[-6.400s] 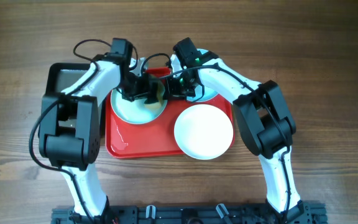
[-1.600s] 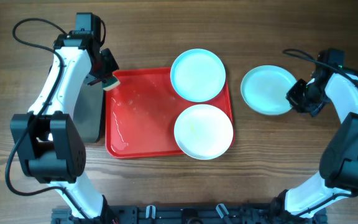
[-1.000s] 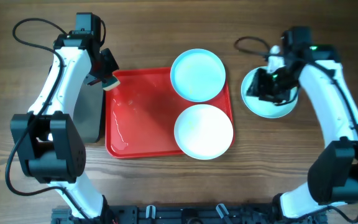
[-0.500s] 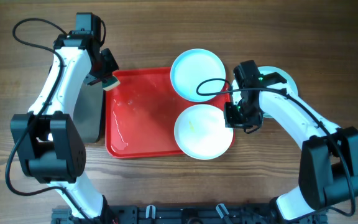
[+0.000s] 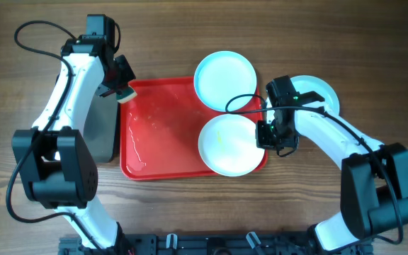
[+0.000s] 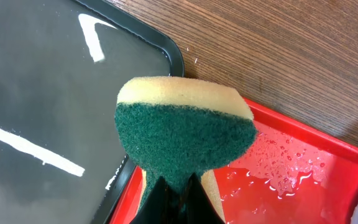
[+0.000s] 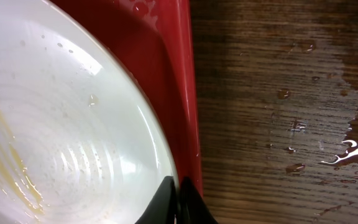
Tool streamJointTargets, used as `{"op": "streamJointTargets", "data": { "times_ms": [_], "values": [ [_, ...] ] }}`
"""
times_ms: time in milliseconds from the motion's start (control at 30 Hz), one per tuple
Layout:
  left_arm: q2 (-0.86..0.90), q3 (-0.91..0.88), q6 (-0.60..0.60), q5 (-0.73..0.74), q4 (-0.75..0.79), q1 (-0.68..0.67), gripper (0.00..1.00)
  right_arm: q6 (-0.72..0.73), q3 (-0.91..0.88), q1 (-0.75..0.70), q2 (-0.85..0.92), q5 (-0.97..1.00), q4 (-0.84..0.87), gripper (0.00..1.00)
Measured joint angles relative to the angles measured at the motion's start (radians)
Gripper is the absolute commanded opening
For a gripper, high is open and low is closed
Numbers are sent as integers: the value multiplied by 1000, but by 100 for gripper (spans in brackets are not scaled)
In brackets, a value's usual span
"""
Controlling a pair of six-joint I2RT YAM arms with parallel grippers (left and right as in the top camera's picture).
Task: Clean dirty plates on tray and stack at the side
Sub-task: 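Move the right gripper back to the bottom-right plate rim, then drag the bottom-right plate leftward across the red tray with right gripper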
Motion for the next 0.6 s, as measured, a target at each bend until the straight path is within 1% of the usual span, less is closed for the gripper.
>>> {"op": "streamJointTargets", "data": {
  "times_ms": [167, 267, 367, 500, 600],
  "values": [
    [0, 0, 0, 0, 0, 0, 4, 0, 18, 0, -5, -1, -73, 4],
    [0, 0, 0, 0, -3, 0, 4, -2, 23, 6, -58, -20, -94, 5],
    [0, 0, 0, 0, -16, 0, 4, 0, 29, 52, -114, -38, -94, 4],
    [0, 0, 0, 0, -24, 0, 4, 34, 31, 122, -119, -70, -55, 4],
    [0, 0, 0, 0, -24, 0, 4, 72, 38, 134, -119, -100, -19, 4]
  ]
}}
